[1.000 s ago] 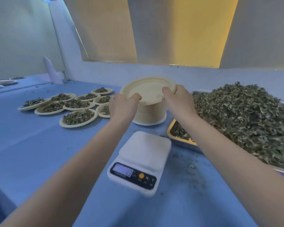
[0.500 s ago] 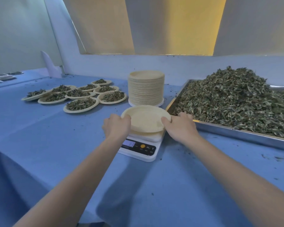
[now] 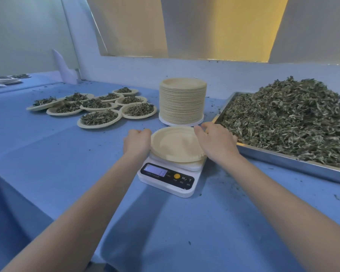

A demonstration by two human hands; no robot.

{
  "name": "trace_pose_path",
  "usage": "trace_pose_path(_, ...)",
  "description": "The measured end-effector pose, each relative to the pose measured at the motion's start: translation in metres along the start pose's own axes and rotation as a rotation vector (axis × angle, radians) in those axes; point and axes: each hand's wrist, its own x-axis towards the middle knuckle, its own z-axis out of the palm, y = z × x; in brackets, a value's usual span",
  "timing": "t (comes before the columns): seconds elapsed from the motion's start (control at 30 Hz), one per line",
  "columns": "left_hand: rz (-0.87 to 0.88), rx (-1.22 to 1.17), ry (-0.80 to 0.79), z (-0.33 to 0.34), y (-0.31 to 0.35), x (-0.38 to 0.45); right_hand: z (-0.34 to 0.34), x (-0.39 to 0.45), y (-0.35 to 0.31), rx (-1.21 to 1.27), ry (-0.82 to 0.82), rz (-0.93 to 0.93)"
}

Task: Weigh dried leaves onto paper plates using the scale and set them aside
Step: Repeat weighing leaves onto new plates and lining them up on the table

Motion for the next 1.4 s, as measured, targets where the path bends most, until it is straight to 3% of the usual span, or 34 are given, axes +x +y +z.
trace_pose_path(0.2, 0.053, -0.002, -0.057, -0.001, 0.002, 0.015, 0.005, 0.009, -0.006, 0.142, 0.01, -0.011)
trace_pose_path(0.53, -0.009, -0.206, -0.091, 0.003, -0.01, 0.023, 0.005, 0.007, 0.012, 0.377, 0.05, -0.004)
trace_pose_path(0.77, 0.296, 0.016, -0.001, 0.014, 0.019, 0.018, -0.003, 0.018, 0.024, 0.425, 0.038, 0.008)
trace_pose_path(1.0, 0.381, 0.016, -0.169, 0.056, 0.056, -0.004, -0.017, 0.024, 0.042, 0.414, -0.097, -0.022)
trace_pose_path(1.1, 0.433, 0.106, -0.282, 0.078, 0.06, -0.015, -0.035, 0.021, 0.046, 0.363, -0.057, -0.064)
trace_pose_path(1.17, 0.446, 0.138, -0.317, 0.082, 0.063, -0.017, -0.047, 0.016, 0.043, 0.327, -0.121, -0.157)
trace_pose_path(1.23, 0.436, 0.114, -0.283, 0.078, 0.062, -0.013, -0.056, 0.009, 0.034, 0.293, -0.287, -0.248)
trace_pose_path(1.33, 0.362, 0.008, -0.201, 0.064, 0.053, -0.005, -0.054, 0.0, 0.02, 0.042, -0.487, -0.373)
trace_pose_path(1.4, 0.332, -0.04, -0.141, 0.053, 0.044, -0.001, -0.045, -0.004, 0.014, -0.075, -0.513, -0.411)
